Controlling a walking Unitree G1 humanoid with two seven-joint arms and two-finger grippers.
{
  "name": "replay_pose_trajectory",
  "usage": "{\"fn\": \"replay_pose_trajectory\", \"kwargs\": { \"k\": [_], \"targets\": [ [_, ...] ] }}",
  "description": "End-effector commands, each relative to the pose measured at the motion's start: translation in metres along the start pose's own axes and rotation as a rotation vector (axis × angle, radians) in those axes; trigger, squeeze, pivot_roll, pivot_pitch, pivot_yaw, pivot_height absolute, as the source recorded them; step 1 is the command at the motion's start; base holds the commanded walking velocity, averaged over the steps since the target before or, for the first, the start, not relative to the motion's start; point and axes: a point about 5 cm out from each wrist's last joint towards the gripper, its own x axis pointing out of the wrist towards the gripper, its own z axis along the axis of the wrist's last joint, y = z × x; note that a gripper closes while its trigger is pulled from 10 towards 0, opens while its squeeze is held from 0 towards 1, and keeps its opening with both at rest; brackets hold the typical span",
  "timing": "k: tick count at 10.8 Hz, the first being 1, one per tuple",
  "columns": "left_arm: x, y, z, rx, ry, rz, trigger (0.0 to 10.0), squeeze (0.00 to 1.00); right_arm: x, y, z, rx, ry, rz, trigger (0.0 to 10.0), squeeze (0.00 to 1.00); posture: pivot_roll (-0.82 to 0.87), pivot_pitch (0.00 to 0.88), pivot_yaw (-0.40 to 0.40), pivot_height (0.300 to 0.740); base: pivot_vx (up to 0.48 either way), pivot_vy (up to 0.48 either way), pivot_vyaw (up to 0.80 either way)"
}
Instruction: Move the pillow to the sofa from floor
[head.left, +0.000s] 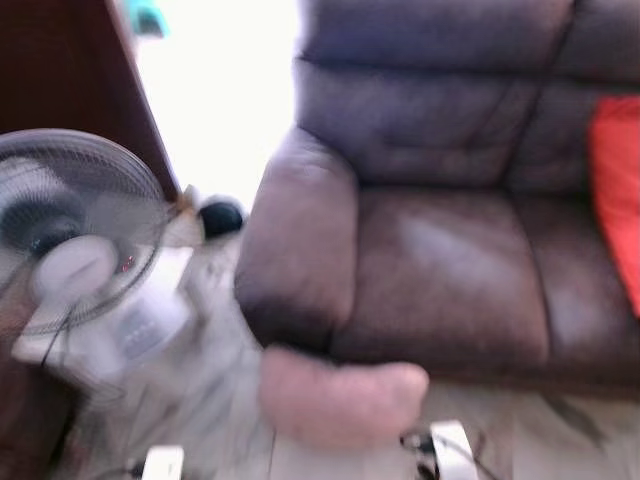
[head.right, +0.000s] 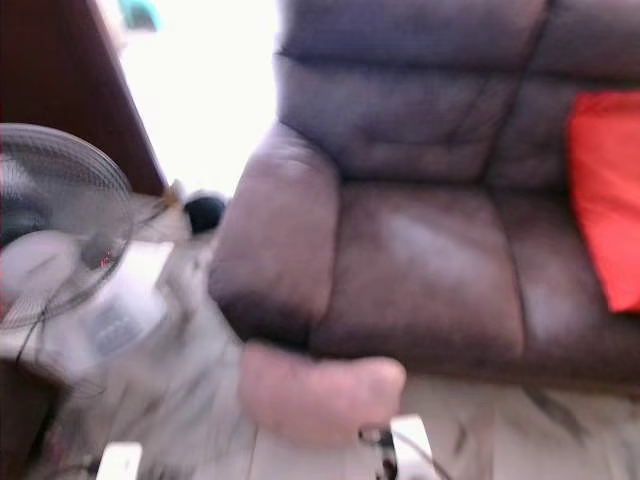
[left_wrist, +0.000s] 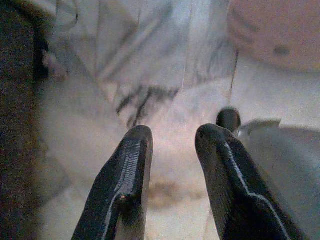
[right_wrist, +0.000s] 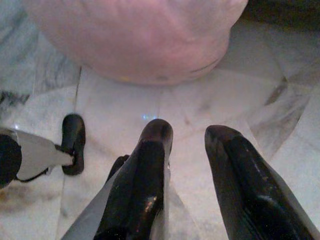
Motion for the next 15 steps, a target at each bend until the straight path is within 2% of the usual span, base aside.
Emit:
{"fn": "replay_pose_trajectory", "kwargs": {
  "k": [1, 4, 9, 15],
  "targets": [
    [-0.003, -0.003, -0.010, 0.010, 0.038, -0.010, 10.0, 0.00, -0.002, -0.003, -0.008, 0.013, 0.023, -0.014, 10.0, 0.00, 0.16, 0.133, -0.023, 0.740, 0.277, 0.000, 0.00],
    [-0.002, -0.005, -0.008, 0.007, 0.027, -0.011, 10.0, 0.00, -0.002, -0.003, -0.008, 0.011, 0.022, -0.015, 10.0, 0.00, 0.16, 0.139, -0.026, 0.740, 0.277, 0.000, 0.00],
    [-0.003, -0.001, -0.014, 0.008, 0.066, -0.009, 10.0, 0.00, -0.002, -0.001, -0.008, -0.002, 0.025, -0.006, 10.0, 0.00, 0.16, 0.145, -0.027, 0.740, 0.282, 0.000, 0.00],
    [-0.006, 0.001, -0.023, -0.004, 0.097, -0.010, 10.0, 0.00, -0.002, -0.001, -0.009, -0.005, 0.024, -0.005, 10.0, 0.00, 0.16, 0.136, -0.026, 0.740, 0.000, 0.000, 0.00]
  ]
}}
